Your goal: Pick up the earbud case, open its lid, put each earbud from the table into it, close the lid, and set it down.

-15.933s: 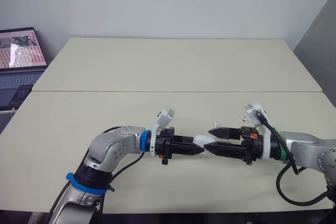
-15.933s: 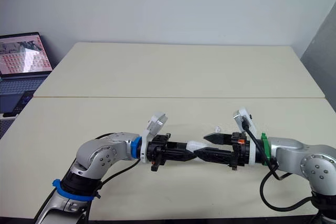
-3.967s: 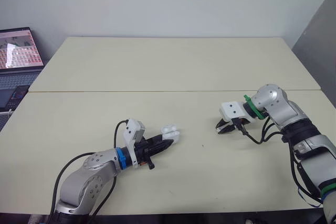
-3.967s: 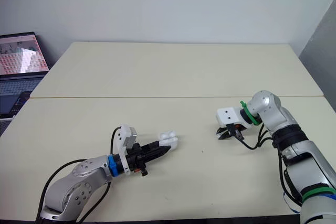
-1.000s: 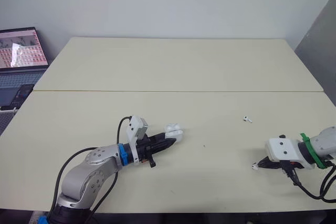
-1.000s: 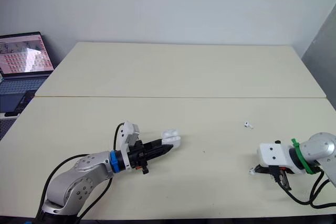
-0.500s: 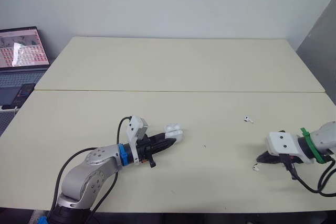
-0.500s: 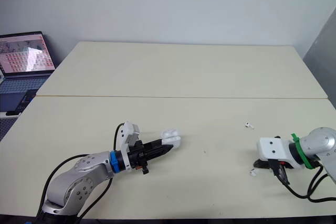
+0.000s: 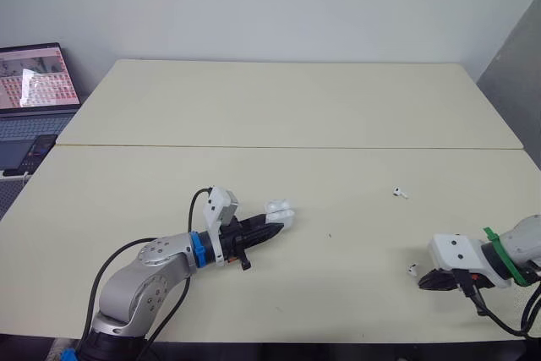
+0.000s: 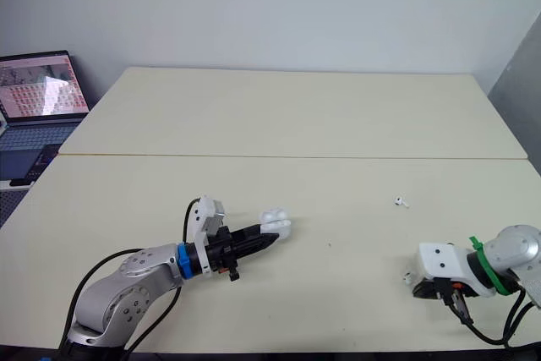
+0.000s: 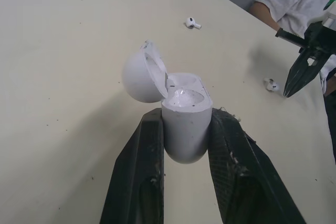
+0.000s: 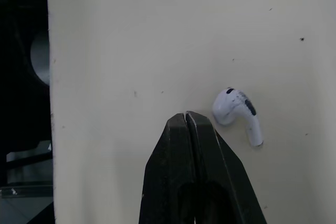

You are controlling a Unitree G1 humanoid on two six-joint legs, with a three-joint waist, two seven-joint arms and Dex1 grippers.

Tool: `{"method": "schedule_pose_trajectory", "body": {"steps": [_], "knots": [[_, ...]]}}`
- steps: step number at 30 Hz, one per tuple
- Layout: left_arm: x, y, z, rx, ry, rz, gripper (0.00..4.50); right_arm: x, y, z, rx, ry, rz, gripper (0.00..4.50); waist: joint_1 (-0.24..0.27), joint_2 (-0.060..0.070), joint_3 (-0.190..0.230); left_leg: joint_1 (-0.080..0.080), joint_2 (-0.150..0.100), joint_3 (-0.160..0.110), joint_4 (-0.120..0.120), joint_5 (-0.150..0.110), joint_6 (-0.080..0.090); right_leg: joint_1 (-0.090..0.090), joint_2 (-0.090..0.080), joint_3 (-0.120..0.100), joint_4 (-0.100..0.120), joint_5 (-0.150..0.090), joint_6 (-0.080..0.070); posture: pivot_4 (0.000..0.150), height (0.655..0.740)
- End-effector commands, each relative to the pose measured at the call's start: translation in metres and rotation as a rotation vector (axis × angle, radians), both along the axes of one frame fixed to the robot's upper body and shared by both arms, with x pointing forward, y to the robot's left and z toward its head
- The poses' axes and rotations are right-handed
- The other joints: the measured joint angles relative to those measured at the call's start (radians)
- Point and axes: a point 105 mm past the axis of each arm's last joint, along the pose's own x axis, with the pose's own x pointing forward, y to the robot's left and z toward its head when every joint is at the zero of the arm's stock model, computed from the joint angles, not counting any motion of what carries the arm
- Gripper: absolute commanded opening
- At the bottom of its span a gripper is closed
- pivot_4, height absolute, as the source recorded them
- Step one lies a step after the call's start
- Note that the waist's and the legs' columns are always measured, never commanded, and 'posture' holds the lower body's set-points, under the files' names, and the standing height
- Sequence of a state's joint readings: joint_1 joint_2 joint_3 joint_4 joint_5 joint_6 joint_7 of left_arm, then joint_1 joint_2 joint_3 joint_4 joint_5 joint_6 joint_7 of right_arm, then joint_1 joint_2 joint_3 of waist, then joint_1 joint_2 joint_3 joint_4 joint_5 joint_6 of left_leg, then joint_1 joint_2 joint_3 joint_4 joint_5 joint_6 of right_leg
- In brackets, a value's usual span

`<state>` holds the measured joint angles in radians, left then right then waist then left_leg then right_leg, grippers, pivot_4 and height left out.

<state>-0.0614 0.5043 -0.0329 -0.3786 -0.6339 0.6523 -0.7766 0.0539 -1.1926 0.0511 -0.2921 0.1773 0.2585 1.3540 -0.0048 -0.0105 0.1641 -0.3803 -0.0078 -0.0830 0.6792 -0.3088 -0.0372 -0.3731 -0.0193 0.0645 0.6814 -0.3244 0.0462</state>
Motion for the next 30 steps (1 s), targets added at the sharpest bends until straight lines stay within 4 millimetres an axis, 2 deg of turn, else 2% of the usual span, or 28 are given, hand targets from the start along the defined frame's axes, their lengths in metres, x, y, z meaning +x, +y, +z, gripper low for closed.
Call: {"method": "schedule_pose_trajectory", "body": {"steps": [1, 6, 16, 30], "knots": [[-0.001, 0.0, 0.007, -0.014, -0.027, -0.013, 0.79, 0.005, 0.003, 0.007, 0.01, -0.049, 0.009, 0.01, 0.0, 0.0, 0.0, 0.0, 0.0, 0.0, 0.0, 0.0, 0.0, 0.0, 0.0, 0.0, 0.0, 0.0, 0.0, 0.15, 0.74], [0.0, 0.0, 0.008, -0.013, -0.028, -0.012, 0.79, 0.006, 0.003, 0.008, 0.005, -0.059, 0.012, 0.01, 0.0, 0.0, 0.0, 0.0, 0.0, 0.0, 0.0, 0.0, 0.0, 0.0, 0.0, 0.0, 0.0, 0.0, 0.0, 0.15, 0.74], [0.0, 0.0, 0.007, -0.015, -0.028, -0.011, 0.79, 0.018, 0.01, 0.024, 0.014, -0.116, 0.016, 0.01, 0.0, 0.0, 0.0, 0.0, 0.0, 0.0, 0.0, 0.0, 0.0, 0.0, 0.0, 0.0, 0.0, 0.0, 0.0, 0.15, 0.74], [0.0, -0.001, 0.007, -0.015, -0.027, -0.013, 0.79, 0.027, 0.009, 0.026, 0.018, -0.159, -0.001, 0.01, 0.001, 0.0, 0.0, 0.0, 0.0, 0.0, 0.0, 0.0, 0.0, 0.0, 0.0, 0.0, 0.0, 0.0, 0.0, 0.15, 0.74]]}}
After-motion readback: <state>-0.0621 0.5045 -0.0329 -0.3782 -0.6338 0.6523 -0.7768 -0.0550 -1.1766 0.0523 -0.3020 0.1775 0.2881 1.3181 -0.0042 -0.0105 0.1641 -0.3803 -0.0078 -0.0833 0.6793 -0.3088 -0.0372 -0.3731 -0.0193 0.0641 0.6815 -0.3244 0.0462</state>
